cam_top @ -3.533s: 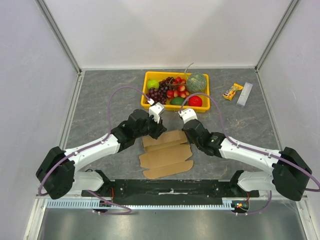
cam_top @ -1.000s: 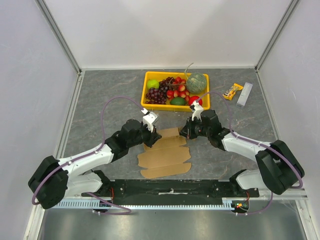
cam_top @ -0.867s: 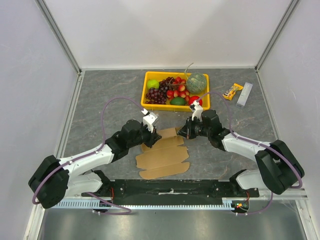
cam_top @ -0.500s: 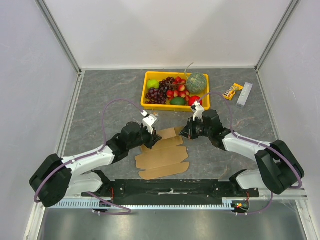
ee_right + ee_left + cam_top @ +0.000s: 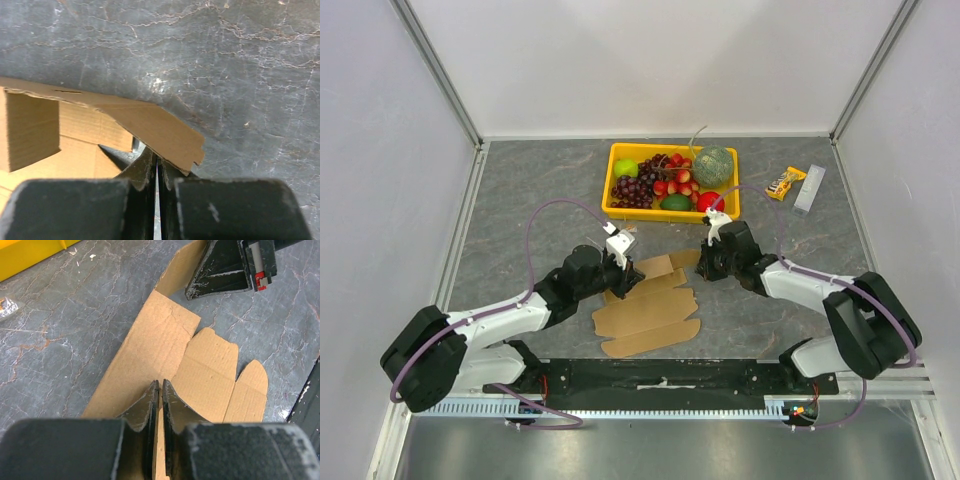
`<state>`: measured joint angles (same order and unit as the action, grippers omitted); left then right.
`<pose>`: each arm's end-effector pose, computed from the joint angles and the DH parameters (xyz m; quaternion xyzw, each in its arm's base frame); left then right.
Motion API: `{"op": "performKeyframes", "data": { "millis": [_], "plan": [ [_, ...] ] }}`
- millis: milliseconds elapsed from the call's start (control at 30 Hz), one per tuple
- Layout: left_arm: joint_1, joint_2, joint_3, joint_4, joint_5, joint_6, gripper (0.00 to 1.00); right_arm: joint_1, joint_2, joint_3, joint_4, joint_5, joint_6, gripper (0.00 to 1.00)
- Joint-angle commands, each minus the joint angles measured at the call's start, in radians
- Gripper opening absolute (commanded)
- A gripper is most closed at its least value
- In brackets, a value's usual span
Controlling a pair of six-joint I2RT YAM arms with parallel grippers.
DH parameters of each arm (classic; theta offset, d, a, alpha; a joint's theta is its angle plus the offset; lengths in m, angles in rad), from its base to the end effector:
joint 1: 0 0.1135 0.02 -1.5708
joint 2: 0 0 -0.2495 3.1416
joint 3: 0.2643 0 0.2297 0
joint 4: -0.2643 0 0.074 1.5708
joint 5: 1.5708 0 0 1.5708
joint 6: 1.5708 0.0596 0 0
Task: Fold the paper box
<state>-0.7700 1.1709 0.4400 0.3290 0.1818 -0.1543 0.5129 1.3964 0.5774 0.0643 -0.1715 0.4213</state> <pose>0.1720 -0.1818 0.1881 0.2994 0.7763 -0.3128 0.4581 0.2291 0.1407 0.1473 -0.0758 0.9120 0.2482 0.3176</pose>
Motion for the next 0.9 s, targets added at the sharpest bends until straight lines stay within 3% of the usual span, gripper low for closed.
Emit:
{"op": "performKeyframes", "data": {
  "millis": [0, 367, 867],
  "plan": [
    [0.0, -0.004, -0.012, 0.035, -0.028, 0.033, 0.12, 0.001, 0.035, 0.039, 0.043, 0.056, -0.045, 0.06],
    [-0.002, 0.009, -0.009, 0.038, -0.031, 0.032, 0.12, 0.006, 0.119, 0.021, 0.169, 0.0, -0.032, 0.08],
    [0.0, 0.035, 0.006, 0.028, -0.028, 0.033, 0.12, 0.016, 0.182, 0.026, 0.215, -0.109, -0.033, 0.08]
  ]
}}
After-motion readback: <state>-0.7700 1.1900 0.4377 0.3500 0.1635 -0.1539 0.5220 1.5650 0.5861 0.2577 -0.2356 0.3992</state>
